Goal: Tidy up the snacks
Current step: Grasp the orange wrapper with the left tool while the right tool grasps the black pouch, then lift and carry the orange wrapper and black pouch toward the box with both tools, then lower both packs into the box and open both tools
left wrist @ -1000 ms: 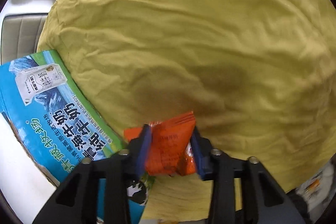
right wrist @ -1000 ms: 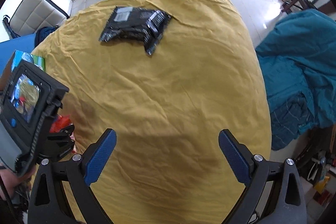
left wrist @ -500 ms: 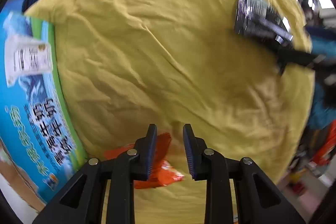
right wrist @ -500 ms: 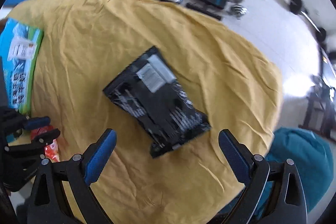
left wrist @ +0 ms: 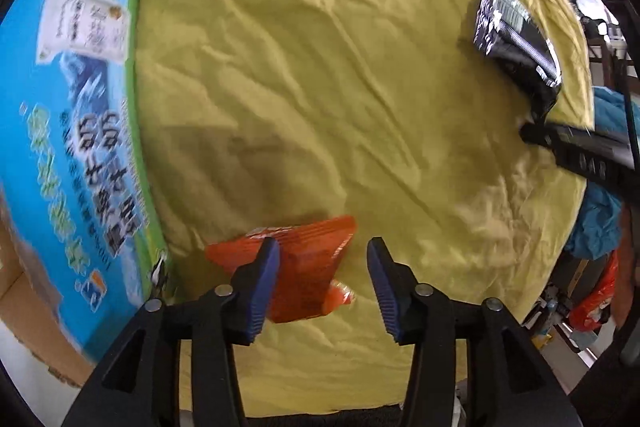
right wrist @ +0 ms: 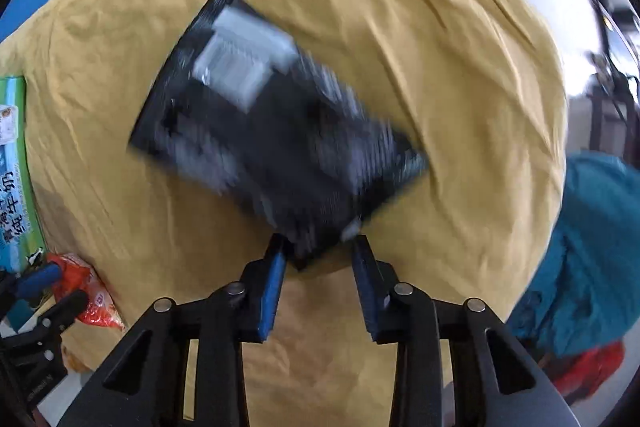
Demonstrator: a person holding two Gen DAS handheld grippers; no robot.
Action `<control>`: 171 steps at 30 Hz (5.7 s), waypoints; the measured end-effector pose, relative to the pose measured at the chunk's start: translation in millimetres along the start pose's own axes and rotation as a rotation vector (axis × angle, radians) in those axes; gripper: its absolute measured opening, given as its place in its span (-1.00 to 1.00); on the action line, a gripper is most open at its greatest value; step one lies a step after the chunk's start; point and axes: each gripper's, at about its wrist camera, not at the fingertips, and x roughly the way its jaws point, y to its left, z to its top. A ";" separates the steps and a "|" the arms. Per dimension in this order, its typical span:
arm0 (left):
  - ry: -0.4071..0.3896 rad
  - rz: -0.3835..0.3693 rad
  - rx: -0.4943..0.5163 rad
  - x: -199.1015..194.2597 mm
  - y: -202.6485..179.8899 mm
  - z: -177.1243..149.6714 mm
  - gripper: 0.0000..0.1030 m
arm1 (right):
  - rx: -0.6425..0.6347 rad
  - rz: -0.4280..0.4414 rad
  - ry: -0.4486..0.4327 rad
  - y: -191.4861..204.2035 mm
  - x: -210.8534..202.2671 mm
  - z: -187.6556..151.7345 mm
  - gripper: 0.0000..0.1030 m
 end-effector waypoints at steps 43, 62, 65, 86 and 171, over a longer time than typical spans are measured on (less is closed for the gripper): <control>-0.050 -0.065 -0.045 -30.3 22.3 -39.3 0.09 | -0.091 -0.037 -0.024 7.2 -19.9 15.8 0.10; -0.058 0.016 -0.092 11.3 29.8 -21.0 -0.18 | 0.027 0.024 -0.097 4.9 -4.8 -94.6 0.10; -0.076 -0.016 -0.090 9.4 27.7 -26.5 -0.24 | 0.051 0.038 -0.097 11.7 0.8 -108.6 0.10; -0.149 -0.028 -0.033 25.8 -12.4 -55.2 -0.24 | 0.160 0.061 -0.128 19.2 24.3 -138.3 0.09; -0.269 -0.042 -0.118 -87.9 317.5 -68.2 0.01 | 0.037 0.213 -0.215 423.0 -65.4 -77.9 0.59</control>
